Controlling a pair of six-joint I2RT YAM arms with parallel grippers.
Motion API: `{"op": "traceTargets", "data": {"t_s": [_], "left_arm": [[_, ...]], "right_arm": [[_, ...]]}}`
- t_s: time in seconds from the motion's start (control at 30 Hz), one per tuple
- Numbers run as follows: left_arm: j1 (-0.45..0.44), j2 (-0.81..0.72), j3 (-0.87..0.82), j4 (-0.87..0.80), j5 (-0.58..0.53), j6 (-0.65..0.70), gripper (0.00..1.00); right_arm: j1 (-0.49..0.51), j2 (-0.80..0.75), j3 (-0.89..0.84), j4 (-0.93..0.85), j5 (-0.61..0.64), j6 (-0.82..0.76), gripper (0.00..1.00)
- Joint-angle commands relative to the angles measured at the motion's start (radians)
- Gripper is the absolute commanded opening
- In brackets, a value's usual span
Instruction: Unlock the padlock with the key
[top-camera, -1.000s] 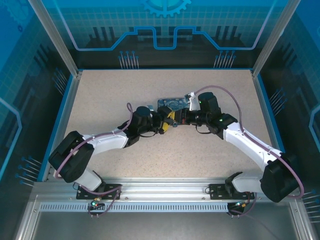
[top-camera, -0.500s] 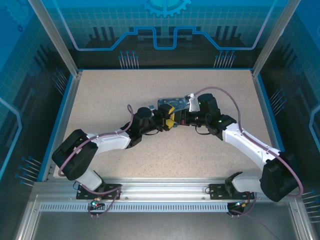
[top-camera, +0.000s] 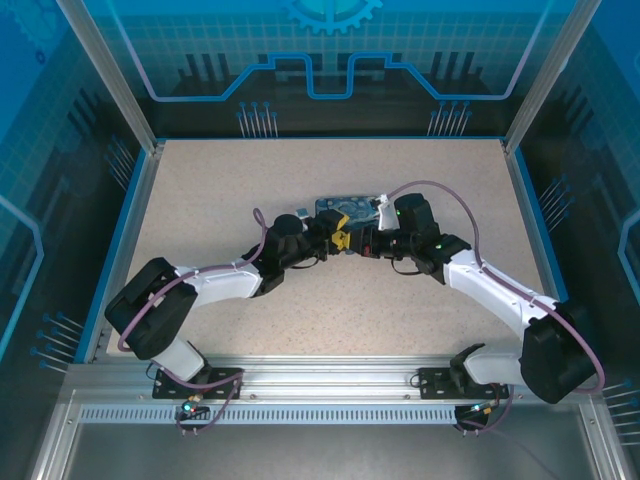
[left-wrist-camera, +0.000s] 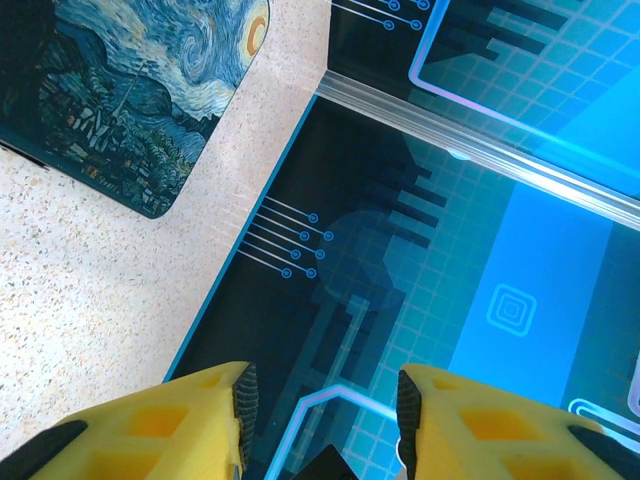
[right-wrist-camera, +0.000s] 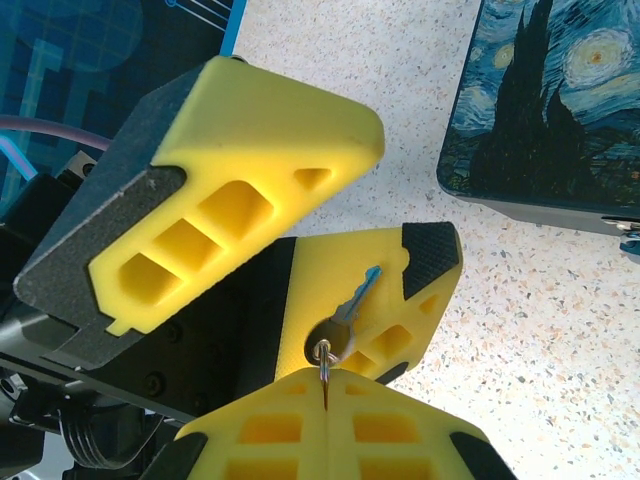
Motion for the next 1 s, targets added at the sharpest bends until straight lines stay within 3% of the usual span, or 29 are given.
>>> {"op": "traceTargets", "data": {"t_s": [0.0,0.3,0.7,0.8,0.97], "left_arm": [[-0.006,0.001,-0.002,0.038,-0.019,0.006,0.42],[-0.006,-0.007,-0.005,0.033,-0.024,0.019,0.3],[-0.003,-0.023,-0.018,0.023,-0.048,0.053,0.26],[-0.003,-0.023,-0.016,0.026,-0.049,0.058,0.22],[-0.003,-0.03,-0.014,0.023,-0.053,0.068,0.06]], "right_arm": [[-0.012,-0.022,-0.004,-0.005,-0.005,-0.007,0.0],[-0.017,-0.029,-0.001,-0.009,0.0,-0.007,0.0],[-0.023,-0.058,-0.008,-0.029,-0.001,-0.013,0.0],[-0.024,-0.06,-0.009,-0.028,-0.002,-0.013,0.0],[-0.024,-0.06,-0.009,-0.026,-0.004,-0.011,0.0]]}}
